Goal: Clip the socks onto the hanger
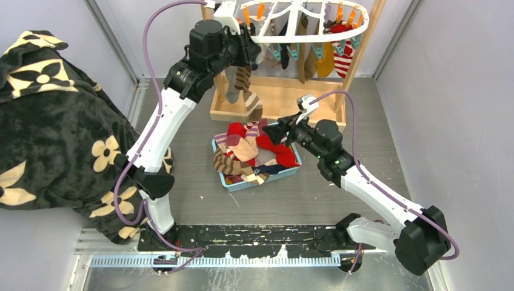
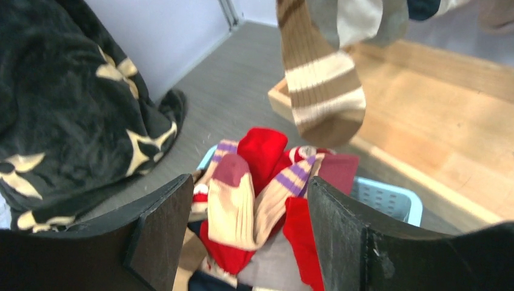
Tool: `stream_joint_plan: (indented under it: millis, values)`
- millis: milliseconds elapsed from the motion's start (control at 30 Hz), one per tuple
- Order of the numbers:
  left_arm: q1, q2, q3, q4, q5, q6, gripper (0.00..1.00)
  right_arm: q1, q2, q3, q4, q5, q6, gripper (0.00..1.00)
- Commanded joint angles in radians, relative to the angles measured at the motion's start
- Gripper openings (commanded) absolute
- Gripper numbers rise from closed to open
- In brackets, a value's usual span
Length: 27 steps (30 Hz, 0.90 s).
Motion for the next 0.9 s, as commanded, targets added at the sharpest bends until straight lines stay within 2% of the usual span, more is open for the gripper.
stream_joint_plan:
  millis: [0, 133, 267, 467, 700, 867]
  values:
    - [0.004, -0.068, -0.018, 0.103, 0.013, 0.069, 0.0, 0.056, 0.026, 0.014, -0.081, 0.025, -0.079, 0.74]
    - [0.005, -0.075, -0.044, 0.129, 0.006, 0.085, 0.0, 0.153, 0.117, 0.078, -0.125, 0.109, -0.159, 0.75]
    - [0.005, -0.069, -0.034, 0.128, 0.015, 0.091, 0.0, 0.231, 0.232, 0.164, -0.177, 0.264, -0.233, 0.75]
    - [0.014, -0.078, -0.045, 0.142, 0.025, 0.132, 0.0, 0.233, 0.353, 0.213, -0.136, 0.235, -0.222, 0.73]
    - [0.023, -0.091, -0.066, 0.148, 0.028, 0.136, 0.0, 0.215, 0.424, 0.246, -0.07, 0.437, -0.103, 0.66]
    - [0.023, -0.101, -0.08, 0.15, 0.029, 0.13, 0.0, 0.158, 0.465, 0.267, -0.047, 0.444, 0.041, 0.59]
